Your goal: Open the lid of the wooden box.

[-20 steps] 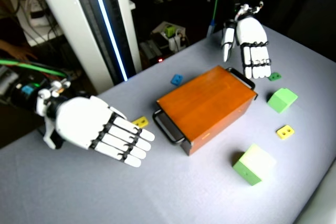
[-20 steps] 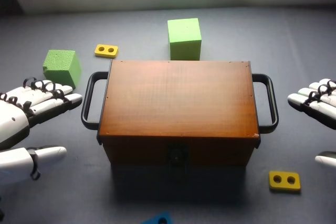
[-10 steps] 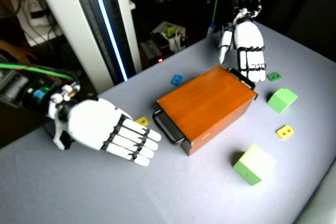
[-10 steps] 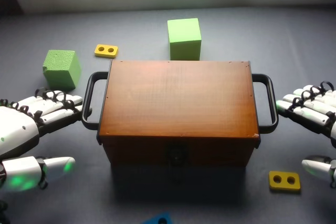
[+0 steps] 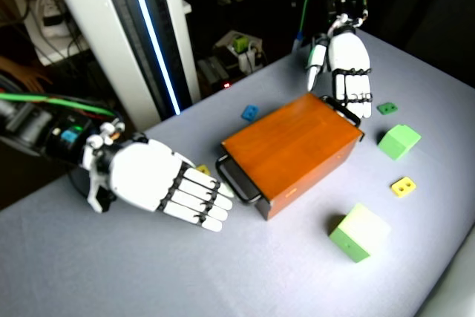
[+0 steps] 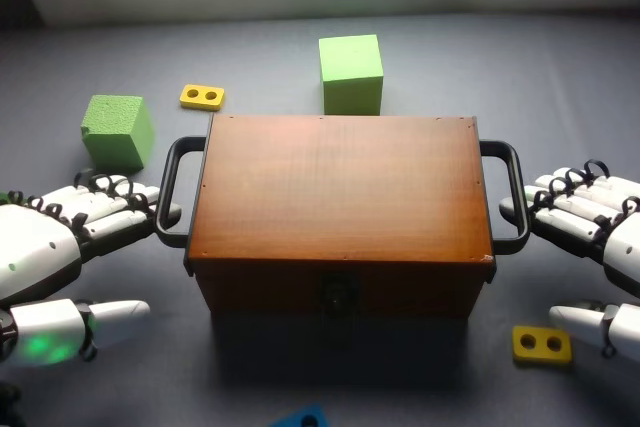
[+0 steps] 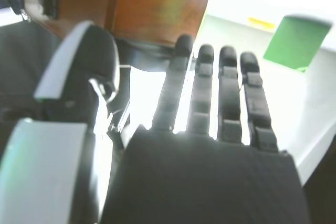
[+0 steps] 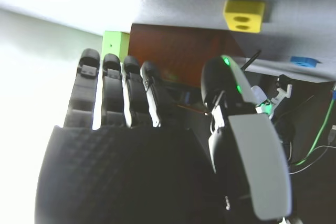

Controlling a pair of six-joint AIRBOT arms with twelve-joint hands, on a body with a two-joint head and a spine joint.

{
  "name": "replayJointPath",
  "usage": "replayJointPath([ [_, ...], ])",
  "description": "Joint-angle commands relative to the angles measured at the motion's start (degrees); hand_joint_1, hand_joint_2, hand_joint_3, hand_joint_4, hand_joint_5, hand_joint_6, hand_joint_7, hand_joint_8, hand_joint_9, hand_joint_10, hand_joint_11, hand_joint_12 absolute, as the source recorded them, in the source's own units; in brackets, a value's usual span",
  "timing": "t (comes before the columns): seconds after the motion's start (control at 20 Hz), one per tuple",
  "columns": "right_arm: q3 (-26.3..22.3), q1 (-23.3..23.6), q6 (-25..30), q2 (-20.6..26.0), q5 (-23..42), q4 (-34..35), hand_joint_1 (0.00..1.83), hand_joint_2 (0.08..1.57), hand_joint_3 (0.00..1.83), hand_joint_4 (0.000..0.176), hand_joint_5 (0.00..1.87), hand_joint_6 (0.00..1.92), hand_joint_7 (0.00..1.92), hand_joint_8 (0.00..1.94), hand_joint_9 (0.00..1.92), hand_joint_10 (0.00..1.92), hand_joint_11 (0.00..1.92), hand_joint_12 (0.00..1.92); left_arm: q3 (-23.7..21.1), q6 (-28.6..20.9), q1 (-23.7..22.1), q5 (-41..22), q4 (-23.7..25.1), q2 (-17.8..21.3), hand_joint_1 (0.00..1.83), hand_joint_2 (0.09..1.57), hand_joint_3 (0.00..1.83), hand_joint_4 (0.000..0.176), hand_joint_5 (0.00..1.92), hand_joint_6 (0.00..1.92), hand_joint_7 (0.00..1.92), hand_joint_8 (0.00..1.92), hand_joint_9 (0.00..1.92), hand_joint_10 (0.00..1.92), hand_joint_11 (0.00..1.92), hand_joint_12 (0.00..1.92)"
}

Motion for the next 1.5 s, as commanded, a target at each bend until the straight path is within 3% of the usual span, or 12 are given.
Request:
replayJointPath([
  [0.0, 0.1, 0.7, 0.3, -0.1, 7.2, -1.3, 0.37, 1.38, 0.00, 0.000, 0.00, 0.00, 0.00, 0.00, 0.00, 0.00, 0.00, 0.00, 0.2, -0.5, -0.6, -6.2, -0.4, -0.2, 0.18, 1.39, 0.00, 0.000, 0.11, 0.00, 0.01, 0.00, 0.00, 0.00, 0.00, 0.00],
  [0.4, -0.3, 0.8, 2.2, 0.6, 9.7, -1.9, 0.30, 1.41, 0.01, 0.000, 0.00, 0.00, 0.00, 0.00, 0.00, 0.00, 0.00, 0.00, -0.5, -0.8, -0.7, -9.1, 0.3, 0.4, 0.19, 1.39, 0.00, 0.011, 0.00, 0.00, 0.00, 0.00, 0.00, 0.00, 0.00, 0.00],
  [0.45, -0.4, 0.8, 2.5, 0.8, 10.1, -2.0, 0.28, 1.42, 0.01, 0.000, 0.00, 0.00, 0.00, 0.00, 0.00, 0.00, 0.00, 0.00, -0.6, -0.8, -0.7, -9.5, 0.4, 0.5, 0.22, 1.39, 0.00, 0.026, 0.00, 0.00, 0.00, 0.00, 0.00, 0.00, 0.00, 0.00],
  [0.6, -0.9, 0.8, 3.0, 1.5, 11.9, -2.1, 0.30, 1.42, 0.01, 0.000, 0.00, 0.00, 0.00, 0.00, 0.00, 0.00, 0.00, 0.00, -1.0, -0.8, -0.7, -10.9, 0.4, 0.9, 0.26, 1.38, 0.00, 0.040, 0.00, 0.00, 0.00, 0.00, 0.00, 0.00, 0.00, 0.00],
  [0.9, -1.7, 0.8, 3.3, 3.1, 15.6, -2.1, 0.37, 1.41, 0.00, 0.000, 0.00, 0.00, 0.00, 0.00, 0.00, 0.00, 0.00, 0.00, -1.6, -0.6, -0.7, -14.3, 0.2, 2.0, 0.18, 1.38, 0.00, 0.000, 0.00, 0.00, 0.00, 0.00, 0.00, 0.00, 0.00, 0.00],
  [1.0, -1.7, 0.8, 3.3, 3.3, 16.4, -2.1, 0.36, 1.40, 0.00, 0.000, 0.00, 0.00, 0.00, 0.00, 0.00, 0.00, 0.00, 0.00, -1.7, -0.1, -0.7, -15.2, -0.4, 2.4, 0.21, 1.39, 0.00, 0.000, 0.00, 0.00, 0.00, 0.00, 0.00, 0.00, 0.00, 0.00],
  [1.05, -1.7, 0.8, 3.3, 3.5, 16.8, -2.1, 0.22, 1.39, 0.00, 0.000, 0.00, 0.00, 0.00, 0.00, 0.00, 0.00, 0.00, 0.00, -1.6, 0.2, -0.7, -15.8, -0.7, 2.6, 0.22, 1.38, 0.00, 0.000, 0.01, 0.00, 0.00, 0.00, 0.00, 0.00, 0.00, 0.00],
  [1.1, -1.6, 0.8, 3.3, 3.6, 17.2, -1.9, 0.19, 1.39, 0.00, 0.000, 0.00, 0.00, 0.00, 0.00, 0.00, 0.00, 0.00, 0.00, -1.6, 0.5, -0.8, -16.3, -1.0, 2.8, 0.22, 1.38, 0.00, 0.000, 0.01, 0.00, 0.00, 0.00, 0.00, 0.00, 0.00, 0.00],
  [1.2, -1.4, 0.8, 3.3, 3.6, 17.6, -1.5, 0.19, 1.40, 0.00, 0.000, 0.00, 0.00, 0.00, 0.00, 0.00, 0.00, 0.00, 0.00, -1.7, 0.9, -1.0, -16.9, -1.4, 3.0, 0.25, 1.37, 0.00, 0.000, 0.03, 0.01, 0.00, 0.00, 0.00, 0.00, 0.00, 0.00],
  [1.3, -0.8, 1.0, 3.3, 3.6, 18.3, -0.9, 0.18, 1.42, 0.01, 0.000, 0.00, 0.00, 0.00, 0.00, 0.00, 0.00, 0.00, 0.00, -1.5, 1.9, -2.2, -17.1, -1.8, 3.3, 0.25, 1.37, 0.00, 0.011, 0.03, 0.00, 0.00, 0.00, 0.00, 0.00, 0.00, 0.00],
  [1.4, -0.4, 1.6, 3.3, 3.6, 18.7, -0.5, 0.19, 1.43, 0.01, 0.000, 0.00, 0.00, 0.00, 0.00, 0.00, 0.00, 0.00, 0.00, -1.0, 2.4, -3.5, -16.9, -2.1, 3.2, 0.29, 1.36, 0.00, 0.009, 0.04, 0.01, 0.00, 0.00, 0.00, 0.00, 0.00, 0.00],
  [1.45, -0.2, 1.9, 3.2, 3.6, 18.7, -0.3, 0.20, 1.43, 0.01, 0.000, 0.00, 0.00, 0.00, 0.00, 0.00, 0.00, 0.00, 0.00, -0.8, 2.7, -4.1, -16.6, -2.3, 3.1, 0.29, 1.36, 0.00, 0.030, 0.02, 0.00, 0.00, 0.00, 0.00, 0.00, 0.00, 0.00],
])
